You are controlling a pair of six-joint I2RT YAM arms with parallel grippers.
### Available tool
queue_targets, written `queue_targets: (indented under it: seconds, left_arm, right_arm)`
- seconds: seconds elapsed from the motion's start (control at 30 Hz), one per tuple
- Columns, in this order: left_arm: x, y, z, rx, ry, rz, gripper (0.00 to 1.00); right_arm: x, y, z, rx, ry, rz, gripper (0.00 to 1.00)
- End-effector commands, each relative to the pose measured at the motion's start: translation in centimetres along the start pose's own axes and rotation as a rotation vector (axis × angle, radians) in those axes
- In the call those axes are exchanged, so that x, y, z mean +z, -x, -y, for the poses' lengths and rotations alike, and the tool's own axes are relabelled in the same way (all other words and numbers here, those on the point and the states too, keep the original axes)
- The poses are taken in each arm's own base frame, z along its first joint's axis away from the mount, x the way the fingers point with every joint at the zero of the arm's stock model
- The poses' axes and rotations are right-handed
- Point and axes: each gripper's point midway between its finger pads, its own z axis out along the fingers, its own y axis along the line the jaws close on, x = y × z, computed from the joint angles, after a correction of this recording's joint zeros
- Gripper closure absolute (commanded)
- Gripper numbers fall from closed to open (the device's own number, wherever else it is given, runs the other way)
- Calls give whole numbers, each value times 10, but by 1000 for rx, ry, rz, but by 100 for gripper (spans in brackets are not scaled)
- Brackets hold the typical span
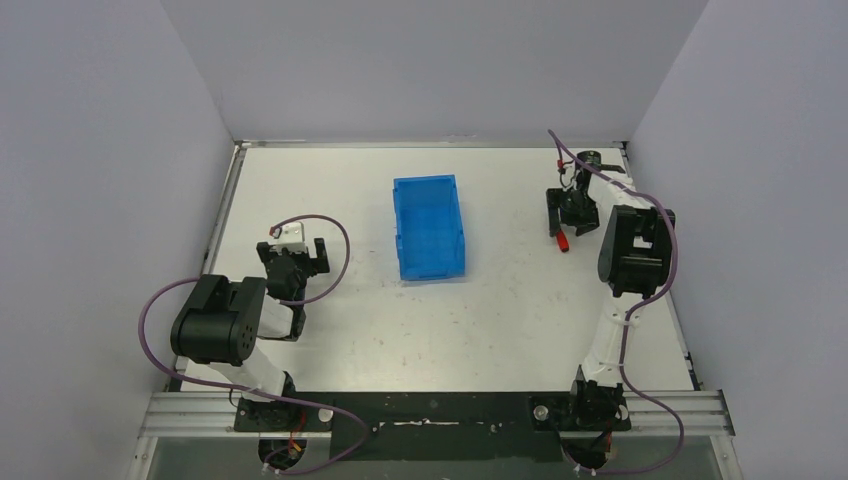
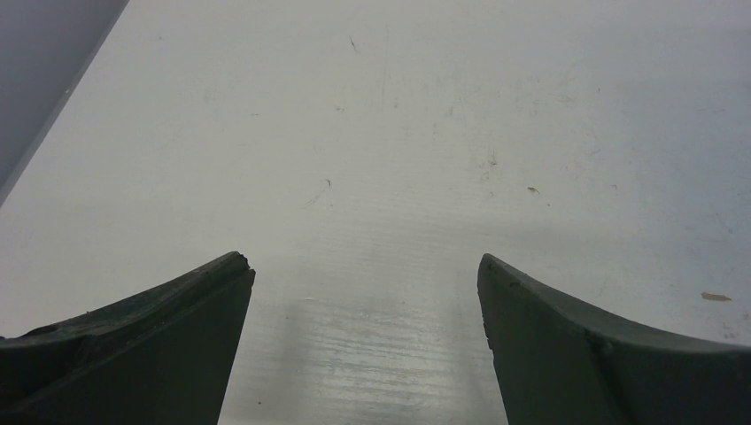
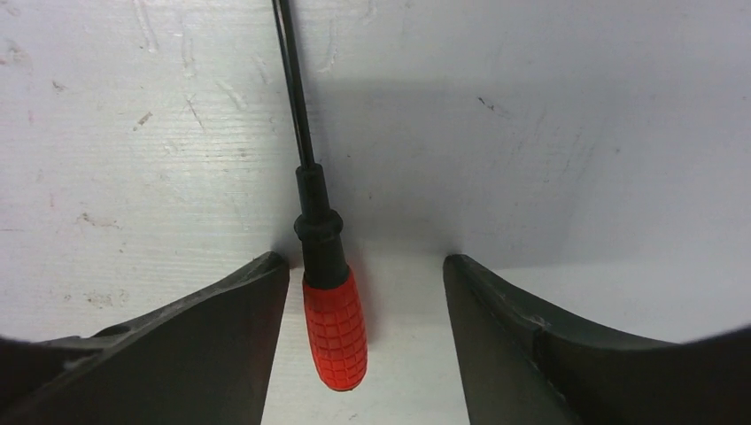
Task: Put the screwdriver in the bin
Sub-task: Pick up the screwdriver from the center of the board.
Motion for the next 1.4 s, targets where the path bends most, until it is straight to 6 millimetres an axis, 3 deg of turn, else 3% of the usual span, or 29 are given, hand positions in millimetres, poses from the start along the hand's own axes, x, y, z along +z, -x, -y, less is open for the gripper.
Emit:
queue_targets:
  seconds: [0.0, 0.13, 0.23, 0.3, 0.5, 0.7, 0.97, 1.17, 1.37]
  left_arm:
    - [3, 17, 0, -22, 0, 52, 3]
    - [3, 16, 0, -21, 0, 51, 3]
    - [3, 17, 0, -22, 0, 52, 3]
    - [3, 16, 0, -22, 0, 52, 3]
    - [2, 16, 0, -21, 0, 51, 3]
    - [3, 17, 0, -22, 0, 53, 3]
    - [3, 17, 0, -22, 0, 53, 3]
    - [3, 16, 0, -22, -1, 51, 3]
    - [2, 16, 0, -21, 0, 50, 3]
  right_arm:
    - [9, -15, -4, -12, 7, -51, 47]
    - [9, -18, -7, -15, 21, -51, 71]
    - [7, -18, -7, -13, 22, -53, 84]
    - [5, -16, -7, -12, 19, -48, 100]
    - [-10, -4, -2, -17, -7, -10, 100]
    - [-42, 23, 4, 13, -45, 89, 100]
    - [-79, 36, 9, 62, -87, 158, 100]
    - [-121, 53, 5, 161, -88, 256, 100]
    - [-165, 68, -15, 238, -20, 345, 100]
